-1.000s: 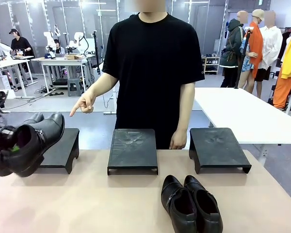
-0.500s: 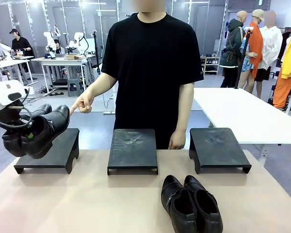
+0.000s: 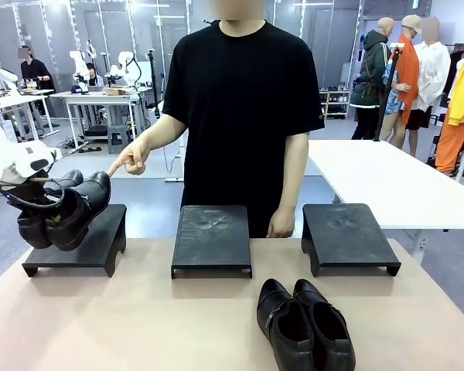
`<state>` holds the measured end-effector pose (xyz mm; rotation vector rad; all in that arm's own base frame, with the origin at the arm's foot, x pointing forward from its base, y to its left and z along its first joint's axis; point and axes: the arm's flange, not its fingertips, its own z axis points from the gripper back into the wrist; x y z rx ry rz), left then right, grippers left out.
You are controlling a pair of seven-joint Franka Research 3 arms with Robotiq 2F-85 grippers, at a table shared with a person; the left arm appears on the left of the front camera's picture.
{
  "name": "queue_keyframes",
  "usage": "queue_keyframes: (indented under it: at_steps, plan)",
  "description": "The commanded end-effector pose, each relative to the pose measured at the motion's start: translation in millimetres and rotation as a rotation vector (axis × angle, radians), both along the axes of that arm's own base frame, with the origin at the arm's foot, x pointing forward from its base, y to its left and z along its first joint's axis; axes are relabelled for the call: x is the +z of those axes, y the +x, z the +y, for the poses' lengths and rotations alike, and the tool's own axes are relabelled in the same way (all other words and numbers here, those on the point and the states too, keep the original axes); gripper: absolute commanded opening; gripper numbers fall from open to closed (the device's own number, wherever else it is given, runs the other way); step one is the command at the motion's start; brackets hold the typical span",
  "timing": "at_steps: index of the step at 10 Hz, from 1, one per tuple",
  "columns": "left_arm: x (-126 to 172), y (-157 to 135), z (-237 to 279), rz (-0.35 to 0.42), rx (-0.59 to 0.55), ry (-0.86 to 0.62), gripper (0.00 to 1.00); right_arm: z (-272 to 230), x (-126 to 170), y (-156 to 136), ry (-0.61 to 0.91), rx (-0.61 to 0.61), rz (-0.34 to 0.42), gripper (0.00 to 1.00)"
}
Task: Place the shoes on the stand as instructed by the person.
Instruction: Pick up one pair of Shoes and place it on the Shoes Stand indicated by the person.
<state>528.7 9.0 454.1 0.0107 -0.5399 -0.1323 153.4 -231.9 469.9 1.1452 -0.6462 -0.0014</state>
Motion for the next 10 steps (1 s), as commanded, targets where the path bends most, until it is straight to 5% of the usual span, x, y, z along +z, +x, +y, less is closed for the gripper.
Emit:
queue_keyframes:
  at_steps: [1, 10]
  plan:
    - [0, 23, 0, -0.047, 0.027, 0.002, 0.08, 0, 2, 0, -0.001, 0.002, -0.023, 1.00]
    - [-40, 43, -1, -0.006, 0.010, -0.069, 0.08, 0, 2, 0, -0.001, 0.002, -0.023, 1.00]
